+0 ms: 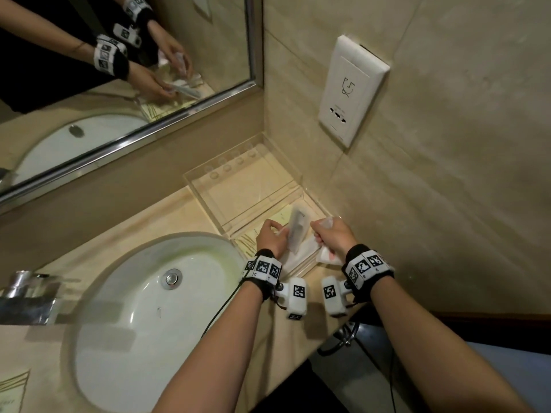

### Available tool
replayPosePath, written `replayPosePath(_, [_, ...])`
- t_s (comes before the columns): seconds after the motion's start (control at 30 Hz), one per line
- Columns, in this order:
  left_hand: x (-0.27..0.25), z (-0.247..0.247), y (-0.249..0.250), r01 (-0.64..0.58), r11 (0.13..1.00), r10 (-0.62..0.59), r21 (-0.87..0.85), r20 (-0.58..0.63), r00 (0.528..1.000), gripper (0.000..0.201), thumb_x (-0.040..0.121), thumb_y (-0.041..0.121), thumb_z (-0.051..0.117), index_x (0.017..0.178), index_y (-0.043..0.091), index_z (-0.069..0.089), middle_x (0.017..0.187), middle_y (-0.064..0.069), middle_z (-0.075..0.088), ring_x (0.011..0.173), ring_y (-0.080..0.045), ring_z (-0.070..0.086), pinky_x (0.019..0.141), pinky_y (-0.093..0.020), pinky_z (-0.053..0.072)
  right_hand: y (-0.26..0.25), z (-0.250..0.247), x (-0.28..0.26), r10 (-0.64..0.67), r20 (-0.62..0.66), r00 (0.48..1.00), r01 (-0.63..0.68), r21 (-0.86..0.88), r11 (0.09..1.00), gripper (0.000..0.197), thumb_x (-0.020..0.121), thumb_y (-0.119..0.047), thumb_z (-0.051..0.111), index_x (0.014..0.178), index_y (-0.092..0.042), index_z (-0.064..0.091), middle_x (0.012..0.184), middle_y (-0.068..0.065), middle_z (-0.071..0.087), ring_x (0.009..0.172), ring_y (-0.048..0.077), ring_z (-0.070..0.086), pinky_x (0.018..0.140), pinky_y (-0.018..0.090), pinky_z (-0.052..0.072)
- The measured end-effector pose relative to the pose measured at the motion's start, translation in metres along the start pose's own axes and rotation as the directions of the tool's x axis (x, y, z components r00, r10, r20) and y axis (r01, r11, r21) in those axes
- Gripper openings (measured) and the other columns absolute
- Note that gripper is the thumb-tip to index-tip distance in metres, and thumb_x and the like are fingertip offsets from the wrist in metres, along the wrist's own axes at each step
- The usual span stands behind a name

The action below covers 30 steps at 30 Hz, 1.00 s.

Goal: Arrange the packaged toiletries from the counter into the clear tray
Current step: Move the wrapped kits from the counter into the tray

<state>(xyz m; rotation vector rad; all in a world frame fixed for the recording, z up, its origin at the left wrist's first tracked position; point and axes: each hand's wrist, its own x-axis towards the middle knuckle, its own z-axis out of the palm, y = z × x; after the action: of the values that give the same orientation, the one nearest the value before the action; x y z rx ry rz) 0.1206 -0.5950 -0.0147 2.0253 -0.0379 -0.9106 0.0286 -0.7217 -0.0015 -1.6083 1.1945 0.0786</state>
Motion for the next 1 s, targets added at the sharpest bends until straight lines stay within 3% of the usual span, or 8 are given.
replayPosePath(0.2, [0.006,0.002,0.007,-0.077,0.995,0.073,0.056,0.070,0.995,0.020,0.089,0.011,0.061,0.109,0.012,0.062,0.079,0.001,0.058,0.080,-0.021,0.058,0.068,-0.027,0.046,0.005,-0.011,-0.005,-0.017,-0.002,1.000,0.017,0.070,0.997,0.020,0.091,-0.030,0.063,0.101,-0.013,0.066,0.074,-0.002,0.066,0.063,0.010,0.058,0.050,0.023,0.041])
replayPosePath(0.4, [0.012,0.005,0.008,-0.199,0.952,0.198,0.231,0.029,0.980,0.023,0.087,0.007,0.062,0.109,0.011,0.065,0.105,-0.010,0.067,0.085,-0.019,0.061,0.073,-0.026,0.049,0.012,-0.021,-0.007,-0.020,0.003,1.000,0.020,0.107,0.994,0.019,0.091,-0.029,0.065,0.101,-0.014,0.066,0.080,-0.001,0.068,0.072,0.014,0.062,0.062,0.026,0.047])
replayPosePath(0.53, [0.015,0.012,-0.001,-0.331,0.830,0.362,0.448,0.018,0.932,0.039,0.082,0.033,0.070,0.117,0.018,0.064,0.119,-0.005,0.062,0.107,-0.023,0.055,0.091,-0.034,0.049,0.011,-0.024,-0.007,-0.035,0.004,0.999,0.035,0.090,0.995,0.021,0.091,-0.030,0.065,0.104,-0.015,0.065,0.079,-0.002,0.068,0.066,0.010,0.060,0.051,0.020,0.039])
replayPosePath(0.67, [0.017,0.022,-0.003,-0.468,0.619,0.514,0.630,0.125,0.848,0.033,0.091,0.033,0.058,0.122,0.026,0.060,0.121,0.002,0.064,0.104,-0.024,0.047,0.085,-0.036,0.043,0.012,-0.025,-0.007,-0.045,-0.009,0.999,0.046,0.102,0.994,0.022,0.090,-0.028,0.066,0.105,-0.011,0.067,0.079,0.000,0.069,0.066,0.010,0.062,0.050,0.017,0.042])
replayPosePath(0.77, [0.018,0.025,-0.001,-0.547,0.609,0.546,0.574,0.197,0.815,0.032,0.094,0.027,0.056,0.125,0.029,0.061,0.120,0.004,0.065,0.098,-0.024,0.046,0.085,-0.035,0.043,0.011,-0.030,-0.008,-0.052,-0.015,0.999,0.053,0.107,0.993,0.021,0.090,-0.026,0.066,0.104,-0.010,0.068,0.080,0.001,0.070,0.065,0.009,0.062,0.048,0.015,0.043])
replayPosePath(0.87, [0.021,0.020,-0.002,-0.552,0.602,0.537,0.577,0.219,0.815,0.035,0.092,0.027,0.059,0.127,0.027,0.060,0.126,0.003,0.062,0.106,-0.024,0.046,0.093,-0.035,0.042,0.010,-0.032,-0.006,-0.047,-0.014,0.999,0.048,0.133,0.990,0.020,0.090,-0.028,0.067,0.101,-0.011,0.068,0.080,0.001,0.070,0.069,0.013,0.063,0.056,0.031,0.051])
replayPosePath(0.93, [0.020,0.014,0.001,-0.529,0.656,0.543,0.539,0.151,0.826,0.032,0.088,0.026,0.062,0.120,0.022,0.062,0.123,0.001,0.061,0.110,-0.021,0.047,0.095,-0.033,0.042,0.005,-0.032,-0.007,-0.047,-0.029,0.998,0.053,0.224,0.973,0.016,0.089,-0.025,0.067,0.097,-0.012,0.069,0.078,0.001,0.069,0.071,0.015,0.063,0.073,0.042,0.055])
replayPosePath(1.0, [0.015,0.008,0.007,-0.503,0.763,0.518,0.406,0.082,0.852,0.023,0.087,0.029,0.064,0.107,0.018,0.064,0.109,0.000,0.066,0.101,-0.018,0.055,0.090,-0.030,0.047,-0.002,-0.029,-0.010,-0.053,-0.024,0.998,0.058,0.349,0.935,0.009,0.091,-0.021,0.066,0.093,-0.012,0.069,0.074,0.001,0.068,0.071,0.016,0.062,0.082,0.042,0.053])
